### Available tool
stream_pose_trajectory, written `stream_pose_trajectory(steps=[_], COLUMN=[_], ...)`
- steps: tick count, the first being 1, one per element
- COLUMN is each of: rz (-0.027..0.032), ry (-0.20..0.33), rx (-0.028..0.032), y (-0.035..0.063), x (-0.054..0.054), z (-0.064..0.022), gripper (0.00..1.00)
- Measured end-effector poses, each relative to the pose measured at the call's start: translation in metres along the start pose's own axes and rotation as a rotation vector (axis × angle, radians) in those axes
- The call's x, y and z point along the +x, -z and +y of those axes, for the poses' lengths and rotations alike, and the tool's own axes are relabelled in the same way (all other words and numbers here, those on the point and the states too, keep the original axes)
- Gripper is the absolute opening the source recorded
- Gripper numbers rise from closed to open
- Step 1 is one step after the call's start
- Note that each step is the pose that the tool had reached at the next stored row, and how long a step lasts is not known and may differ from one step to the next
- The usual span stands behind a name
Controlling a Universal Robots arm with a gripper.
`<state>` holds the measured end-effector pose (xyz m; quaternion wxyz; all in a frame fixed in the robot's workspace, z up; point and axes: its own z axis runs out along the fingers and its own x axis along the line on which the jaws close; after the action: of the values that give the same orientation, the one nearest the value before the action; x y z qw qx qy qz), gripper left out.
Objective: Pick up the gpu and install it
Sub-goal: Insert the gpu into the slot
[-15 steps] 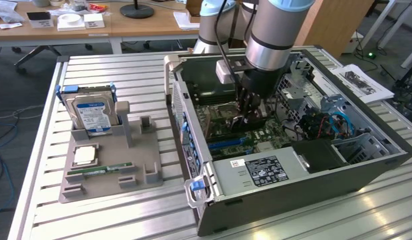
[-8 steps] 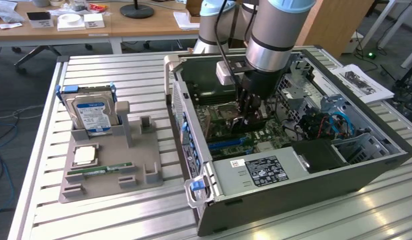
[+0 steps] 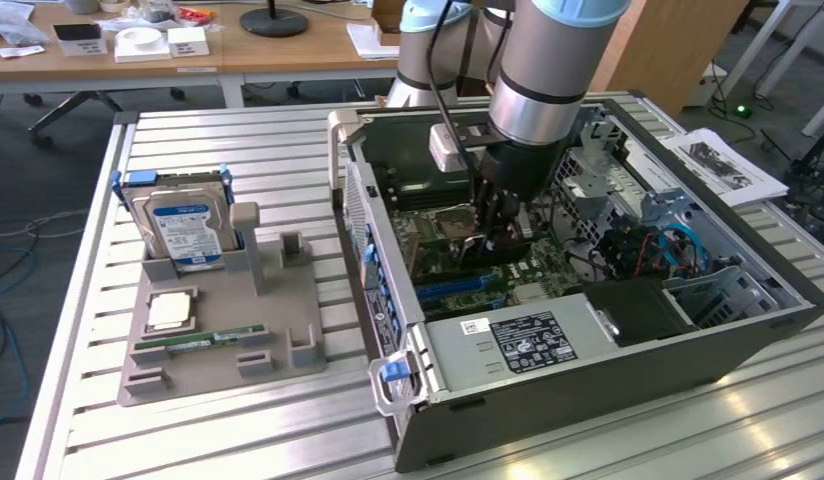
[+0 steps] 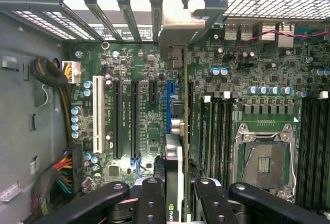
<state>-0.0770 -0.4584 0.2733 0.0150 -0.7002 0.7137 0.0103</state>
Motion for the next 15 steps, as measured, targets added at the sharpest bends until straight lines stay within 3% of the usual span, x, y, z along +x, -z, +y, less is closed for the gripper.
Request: stream_pose_trajectory(steps=[15], rz=[-0.0001], ry=[0.001], rx=[0.0035], y=[-0.0019], x=[0.0010], z=[0.0067], gripper=[0.27])
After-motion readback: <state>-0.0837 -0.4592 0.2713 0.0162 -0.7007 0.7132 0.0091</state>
